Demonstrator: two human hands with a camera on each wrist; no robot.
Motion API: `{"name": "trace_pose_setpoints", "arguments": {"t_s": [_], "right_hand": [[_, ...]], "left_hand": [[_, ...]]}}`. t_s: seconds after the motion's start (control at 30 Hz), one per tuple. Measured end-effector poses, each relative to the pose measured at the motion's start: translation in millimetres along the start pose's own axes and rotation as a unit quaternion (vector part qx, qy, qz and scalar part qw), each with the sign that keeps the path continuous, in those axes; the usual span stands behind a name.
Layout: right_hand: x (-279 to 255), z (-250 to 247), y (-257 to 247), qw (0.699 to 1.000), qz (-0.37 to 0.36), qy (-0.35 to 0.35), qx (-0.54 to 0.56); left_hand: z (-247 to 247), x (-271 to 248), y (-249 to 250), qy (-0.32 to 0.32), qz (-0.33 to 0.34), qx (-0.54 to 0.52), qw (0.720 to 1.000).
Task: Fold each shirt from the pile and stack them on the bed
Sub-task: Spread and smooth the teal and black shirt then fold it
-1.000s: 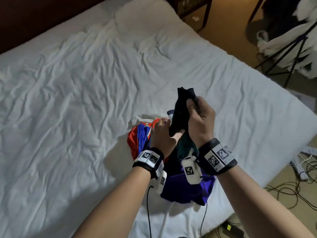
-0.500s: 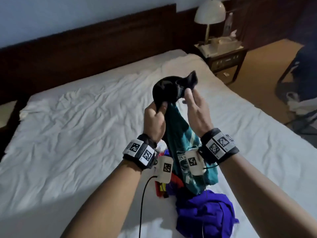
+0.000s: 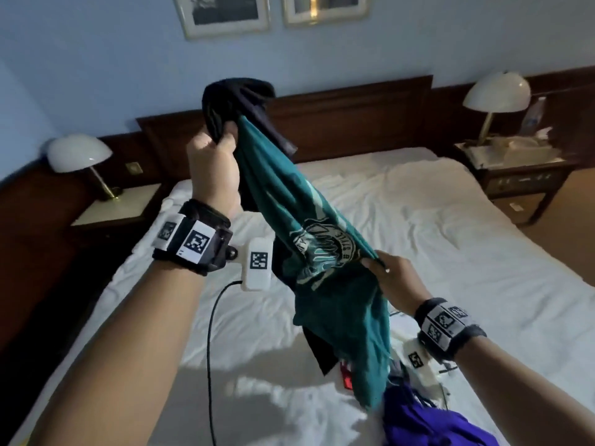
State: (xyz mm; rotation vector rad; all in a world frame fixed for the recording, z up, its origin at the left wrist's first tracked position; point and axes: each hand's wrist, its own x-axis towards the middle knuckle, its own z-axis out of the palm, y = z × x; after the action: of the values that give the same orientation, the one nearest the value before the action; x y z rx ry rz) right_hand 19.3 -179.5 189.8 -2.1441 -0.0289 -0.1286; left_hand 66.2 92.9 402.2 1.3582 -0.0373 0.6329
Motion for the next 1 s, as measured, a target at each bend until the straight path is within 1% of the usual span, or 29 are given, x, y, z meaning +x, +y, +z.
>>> {"name": "trace_pose_setpoints", "arguments": {"t_s": [0.07, 0.13, 0.17, 0.2, 0.23, 0.27, 0.3, 0.33, 0.37, 0.4, 0.43, 0.47, 0.5, 0.53, 0.57, 0.63, 0.67, 0.7, 0.73, 0.77, 0.83, 0.87, 0.9, 0.93, 0.97, 1.0], "right_hand": [[5, 3, -24, 0.998, -0.04, 0.057, 0.007], [11, 6, -63, 0.992, -0.077, 0.09, 0.049], [17, 10, -83, 0.989, -0.1, 0.094, 0.062], [21, 15, -105, 0.986, -0.123, 0.09, 0.07], [27, 21, -127, 0.982, -0.149, 0.081, 0.088], [31, 29, -148, 0.977, -0.173, 0.071, 0.102], [33, 36, -168, 0.974, -0.197, 0.057, 0.099], [33, 43, -189, 0.971, -0.222, 0.045, 0.073], [33, 51, -206, 0.968, -0.246, 0.033, 0.035], [29, 59, -224, 0.964, -0.266, 0.017, 0.005], [23, 67, -241, 0.959, -0.283, -0.002, -0.015], [18, 76, -253, 0.954, -0.299, -0.018, -0.026], [10, 86, -263, 0.948, -0.314, -0.035, -0.035], [0, 95, -270, 0.944, -0.323, -0.052, -0.04], [-8, 106, -271, 0.941, -0.331, -0.06, -0.045], [-27, 123, -259, 0.933, -0.353, -0.043, -0.047], [-37, 129, -248, 0.934, -0.354, -0.023, -0.045], [-47, 134, -233, 0.938, -0.343, -0.003, -0.042], [-57, 139, -214, 0.949, -0.312, 0.009, -0.042], [-65, 145, -192, 0.963, -0.266, 0.009, -0.043], [-78, 159, -148, 0.986, -0.153, -0.031, -0.064], [-82, 167, -127, 0.989, -0.101, -0.066, -0.085], [-85, 175, -111, 0.986, -0.059, -0.104, -0.116], [-88, 180, -99, 0.98, -0.028, -0.136, -0.14], [-89, 183, -90, 0.978, -0.016, -0.151, -0.14], [-88, 184, -83, 0.981, -0.011, -0.15, -0.121]], "left_hand": [[-39, 8, -7, 0.012, 0.008, 0.076, 0.997], [-77, 6, -24, -0.003, -0.012, 0.168, 0.986], [-96, 3, -35, -0.029, -0.02, 0.216, 0.976], [-112, -4, -45, -0.071, -0.034, 0.26, 0.963], [-128, -12, -57, -0.118, -0.06, 0.305, 0.943], [-141, -22, -68, -0.17, -0.087, 0.368, 0.91], [-152, -36, -75, -0.211, -0.103, 0.436, 0.869], [-160, -49, -79, -0.233, -0.116, 0.472, 0.842], [-165, -63, -79, -0.246, -0.118, 0.454, 0.848], [-166, -75, -75, -0.252, -0.127, 0.368, 0.886], [-165, -86, -69, -0.25, -0.14, 0.242, 0.927], [-163, -93, -64, -0.261, -0.156, 0.134, 0.943], [-161, -97, -61, -0.281, -0.161, 0.077, 0.943], [-159, -100, -59, -0.29, -0.153, 0.087, 0.941], [-159, -99, -60, -0.278, -0.142, 0.108, 0.944], [-167, -93, -64, -0.232, -0.114, 0.166, 0.952], [-174, -88, -63, -0.221, -0.091, 0.189, 0.952], [-180, -83, -63, -0.222, -0.062, 0.207, 0.951], [-187, -78, -60, -0.226, -0.038, 0.23, 0.946], [-193, -73, -59, -0.231, -0.023, 0.24, 0.943], [-201, -68, -50, -0.24, 0.004, 0.238, 0.941], [-205, -68, -44, -0.248, 0.019, 0.232, 0.94], [-208, -69, -41, -0.259, 0.032, 0.221, 0.94], [-213, -72, -37, -0.266, 0.041, 0.208, 0.941], [-219, -75, -34, -0.268, 0.046, 0.185, 0.945], [-227, -81, -31, -0.263, 0.04, 0.164, 0.95]]}}
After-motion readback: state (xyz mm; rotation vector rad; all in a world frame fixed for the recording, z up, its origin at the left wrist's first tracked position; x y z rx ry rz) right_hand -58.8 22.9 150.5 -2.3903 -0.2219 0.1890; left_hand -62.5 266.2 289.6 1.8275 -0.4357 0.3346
